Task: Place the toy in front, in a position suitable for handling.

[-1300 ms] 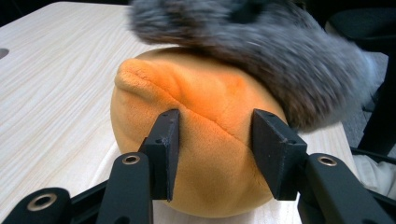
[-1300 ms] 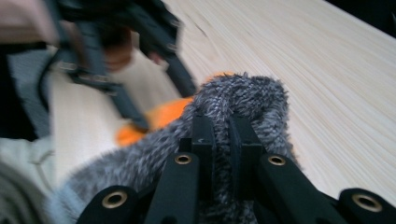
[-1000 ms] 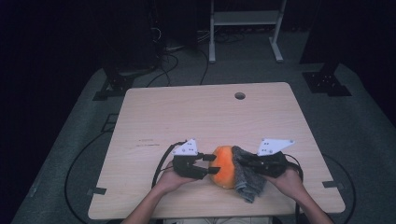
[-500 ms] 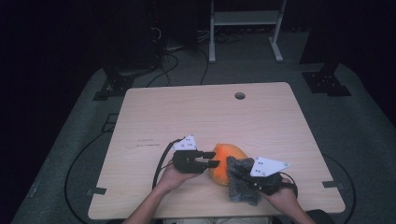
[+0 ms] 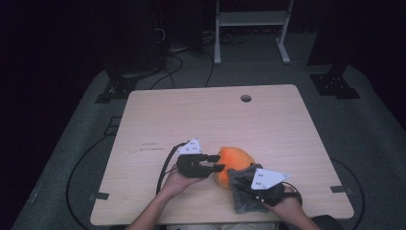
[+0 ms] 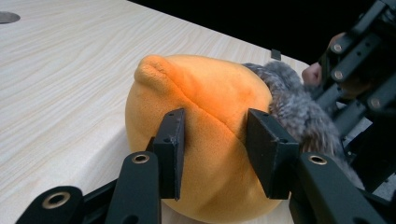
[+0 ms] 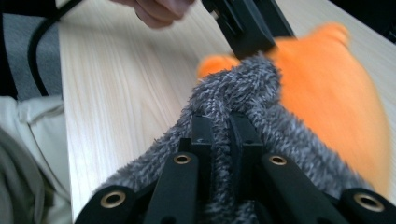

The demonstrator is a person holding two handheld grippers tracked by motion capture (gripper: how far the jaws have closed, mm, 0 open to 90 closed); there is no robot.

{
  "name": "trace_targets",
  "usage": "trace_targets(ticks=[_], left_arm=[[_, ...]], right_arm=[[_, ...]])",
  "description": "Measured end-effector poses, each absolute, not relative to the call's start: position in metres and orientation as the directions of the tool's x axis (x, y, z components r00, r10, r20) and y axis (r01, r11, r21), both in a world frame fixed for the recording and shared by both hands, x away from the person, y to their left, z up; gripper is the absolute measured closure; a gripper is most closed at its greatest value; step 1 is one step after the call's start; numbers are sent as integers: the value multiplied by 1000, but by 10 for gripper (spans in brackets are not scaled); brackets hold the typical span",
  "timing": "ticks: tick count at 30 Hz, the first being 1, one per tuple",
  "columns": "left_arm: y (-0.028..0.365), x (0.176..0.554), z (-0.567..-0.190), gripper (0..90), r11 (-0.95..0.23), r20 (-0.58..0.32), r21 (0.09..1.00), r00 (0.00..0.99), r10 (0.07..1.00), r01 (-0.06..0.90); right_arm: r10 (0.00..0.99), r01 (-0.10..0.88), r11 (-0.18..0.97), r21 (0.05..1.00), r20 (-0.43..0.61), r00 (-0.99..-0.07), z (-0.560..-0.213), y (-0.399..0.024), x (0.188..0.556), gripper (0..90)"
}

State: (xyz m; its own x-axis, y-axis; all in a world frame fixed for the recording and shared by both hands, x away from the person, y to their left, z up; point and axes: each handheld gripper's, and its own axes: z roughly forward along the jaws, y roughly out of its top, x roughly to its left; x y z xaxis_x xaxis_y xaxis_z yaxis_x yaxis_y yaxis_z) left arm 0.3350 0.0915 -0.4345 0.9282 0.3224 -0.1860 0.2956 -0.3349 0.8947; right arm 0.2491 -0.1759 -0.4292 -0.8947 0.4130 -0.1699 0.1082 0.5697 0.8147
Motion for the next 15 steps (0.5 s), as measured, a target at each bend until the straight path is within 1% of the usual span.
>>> trace_targets(ticks=[4, 7, 8, 9, 11, 12, 13, 14, 15], left_arm=[[89, 330, -432, 580, -377, -126, 894, 944, 304, 241], [88, 328, -432, 581, -394, -103, 892, 949, 297, 220], [89, 329, -433, 581, -396, -100, 892, 949, 298, 219], [90, 330, -433, 581, -397, -103, 891, 949, 298, 221], [92, 332, -434, 574, -386, -124, 891, 947, 298, 238], [92, 332, -433, 540, -373, -139, 893, 941, 307, 254], [91, 332, -432, 473, -357, -148, 895, 933, 328, 267], [90, 332, -430, 379, -347, -151, 894, 919, 363, 284], [89, 332, -430, 316, -346, -154, 891, 913, 377, 293]], right_arm=[[442, 119, 496, 860, -132, -887, -414, -184, 253, 814], [471, 134, 460, 878, -113, -875, -401, -185, 269, 813], [481, 147, 457, 877, -104, -871, -400, -186, 276, 814], [480, 174, 448, 877, -71, -874, -400, -189, 285, 814], [482, 208, 440, 873, -35, -875, -403, -191, 291, 814], [480, 216, 442, 870, -26, -877, -405, -190, 292, 814], [478, 218, 447, 867, -27, -878, -407, -187, 291, 815], [478, 215, 450, 867, -31, -878, -408, -184, 289, 816], [470, 209, 448, 869, -29, -882, -410, -181, 287, 817]])
